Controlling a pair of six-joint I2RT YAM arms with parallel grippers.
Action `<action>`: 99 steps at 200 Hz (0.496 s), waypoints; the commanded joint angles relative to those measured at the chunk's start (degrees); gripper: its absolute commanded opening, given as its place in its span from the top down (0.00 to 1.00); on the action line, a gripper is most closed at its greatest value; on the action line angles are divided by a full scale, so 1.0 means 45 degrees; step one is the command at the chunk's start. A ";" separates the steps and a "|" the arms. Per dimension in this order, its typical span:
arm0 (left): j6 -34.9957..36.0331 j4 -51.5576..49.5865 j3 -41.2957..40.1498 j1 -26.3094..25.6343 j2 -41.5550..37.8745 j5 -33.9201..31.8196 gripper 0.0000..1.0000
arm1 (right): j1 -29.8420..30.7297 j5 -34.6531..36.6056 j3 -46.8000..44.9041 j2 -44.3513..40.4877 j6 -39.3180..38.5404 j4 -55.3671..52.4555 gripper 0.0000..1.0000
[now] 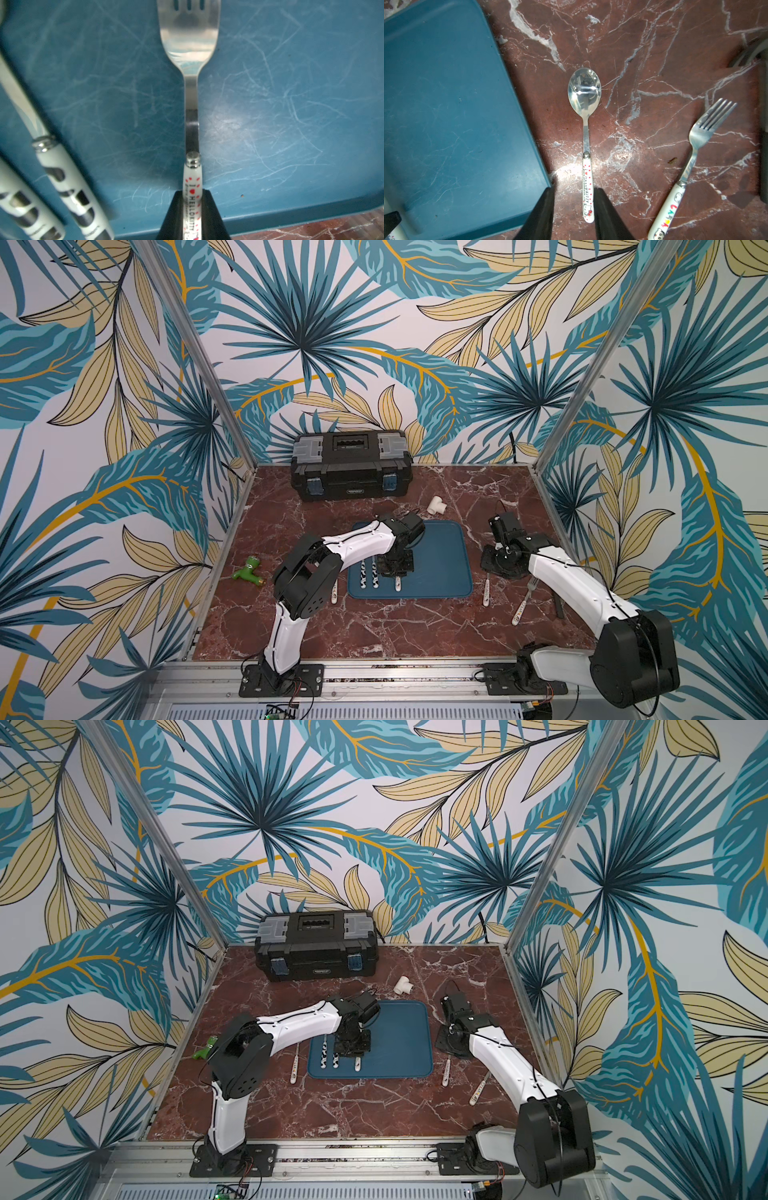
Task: Set the spoon and fork side by side
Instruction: Place the fork on the tray.
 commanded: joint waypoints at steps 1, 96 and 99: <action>0.0106 0.0095 0.0686 0.0033 0.0159 -0.0370 1.00 | -0.0023 0.0143 -0.0342 -0.0113 -0.0098 -0.0300 0.62; 0.0043 -0.0056 0.1535 0.0136 0.1164 -0.0258 0.97 | -0.0024 0.0002 -0.0809 -0.0179 -0.0023 -0.0065 0.60; 0.0022 -0.0041 0.1526 0.0140 0.1164 -0.0242 0.97 | -0.0023 0.0005 -0.0801 -0.0186 -0.0032 -0.0069 0.60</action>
